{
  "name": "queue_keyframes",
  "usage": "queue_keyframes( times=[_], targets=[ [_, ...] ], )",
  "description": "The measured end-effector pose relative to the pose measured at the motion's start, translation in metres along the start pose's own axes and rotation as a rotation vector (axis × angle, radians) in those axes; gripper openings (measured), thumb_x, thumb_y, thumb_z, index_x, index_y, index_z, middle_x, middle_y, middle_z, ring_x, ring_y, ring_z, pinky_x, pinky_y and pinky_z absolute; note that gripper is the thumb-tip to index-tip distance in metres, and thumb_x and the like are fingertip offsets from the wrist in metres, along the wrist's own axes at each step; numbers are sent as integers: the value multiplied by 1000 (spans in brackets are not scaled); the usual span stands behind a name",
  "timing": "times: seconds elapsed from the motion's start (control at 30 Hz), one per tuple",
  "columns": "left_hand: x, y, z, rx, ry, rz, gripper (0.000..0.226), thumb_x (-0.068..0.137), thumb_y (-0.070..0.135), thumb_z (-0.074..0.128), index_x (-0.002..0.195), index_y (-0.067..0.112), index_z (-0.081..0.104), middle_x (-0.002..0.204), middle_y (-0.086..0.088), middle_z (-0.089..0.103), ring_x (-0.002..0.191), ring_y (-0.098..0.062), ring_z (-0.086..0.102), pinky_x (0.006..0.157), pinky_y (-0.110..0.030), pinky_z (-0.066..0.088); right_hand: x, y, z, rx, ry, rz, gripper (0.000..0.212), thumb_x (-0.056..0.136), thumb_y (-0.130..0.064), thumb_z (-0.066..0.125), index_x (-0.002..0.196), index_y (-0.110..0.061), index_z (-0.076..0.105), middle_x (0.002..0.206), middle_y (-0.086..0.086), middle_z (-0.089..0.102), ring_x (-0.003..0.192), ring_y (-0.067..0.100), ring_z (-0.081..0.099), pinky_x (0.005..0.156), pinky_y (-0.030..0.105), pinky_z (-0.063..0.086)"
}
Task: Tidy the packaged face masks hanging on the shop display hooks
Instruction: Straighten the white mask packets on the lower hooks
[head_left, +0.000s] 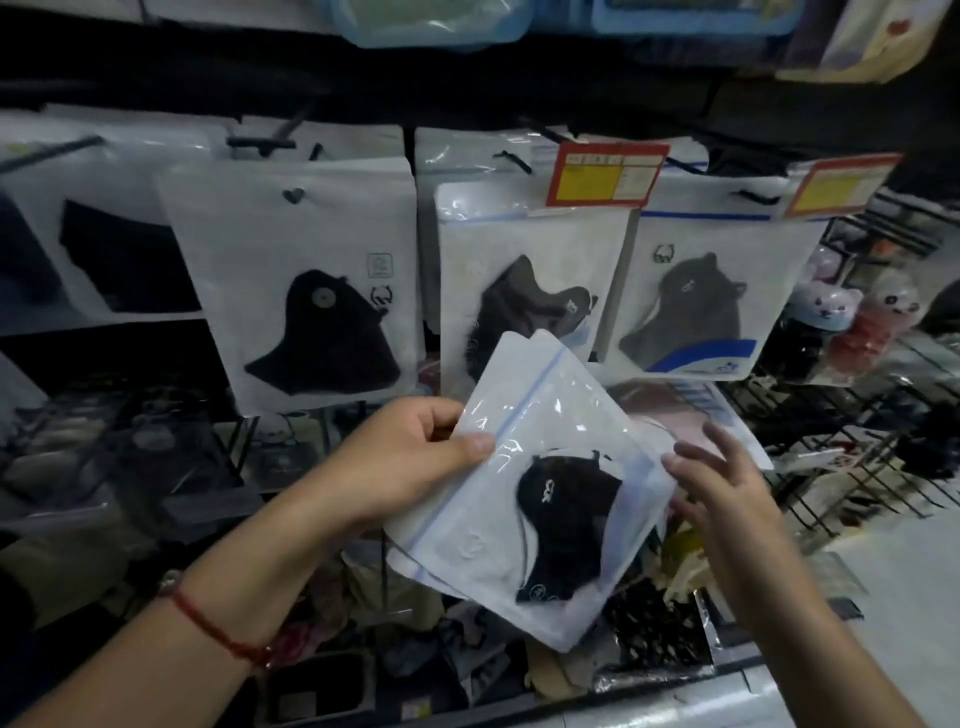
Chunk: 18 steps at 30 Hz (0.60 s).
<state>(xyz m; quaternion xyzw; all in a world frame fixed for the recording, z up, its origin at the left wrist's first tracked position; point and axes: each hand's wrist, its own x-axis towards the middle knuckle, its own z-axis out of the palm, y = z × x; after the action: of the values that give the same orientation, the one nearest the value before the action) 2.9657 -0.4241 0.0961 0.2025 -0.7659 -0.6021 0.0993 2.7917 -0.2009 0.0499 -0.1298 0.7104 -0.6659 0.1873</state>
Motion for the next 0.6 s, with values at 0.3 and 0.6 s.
queue_keyframes(
  times=[0.3, 0.6],
  targets=[
    [-9, 37, -20, 166, -141, 205, 9, 86, 26, 77, 89, 19, 72, 75, 8, 67, 71, -7, 62, 66, -23, 47, -21, -86, 66, -981, -246, -1081, 53, 85, -55, 60, 134, -36, 52, 151, -3, 34, 142, 17, 27, 111, 44, 32],
    [-13, 44, -36, 120, -139, 182, 27, 79, 32, 81, 82, 8, 67, 67, 7, 54, 63, -6, 49, 61, -19, 39, -9, -106, 76, -868, -339, -1073, 42, 77, -58, 60, 112, -38, 66, 131, -9, 40, 107, 8, 47, 81, 18, 47]
  ],
)
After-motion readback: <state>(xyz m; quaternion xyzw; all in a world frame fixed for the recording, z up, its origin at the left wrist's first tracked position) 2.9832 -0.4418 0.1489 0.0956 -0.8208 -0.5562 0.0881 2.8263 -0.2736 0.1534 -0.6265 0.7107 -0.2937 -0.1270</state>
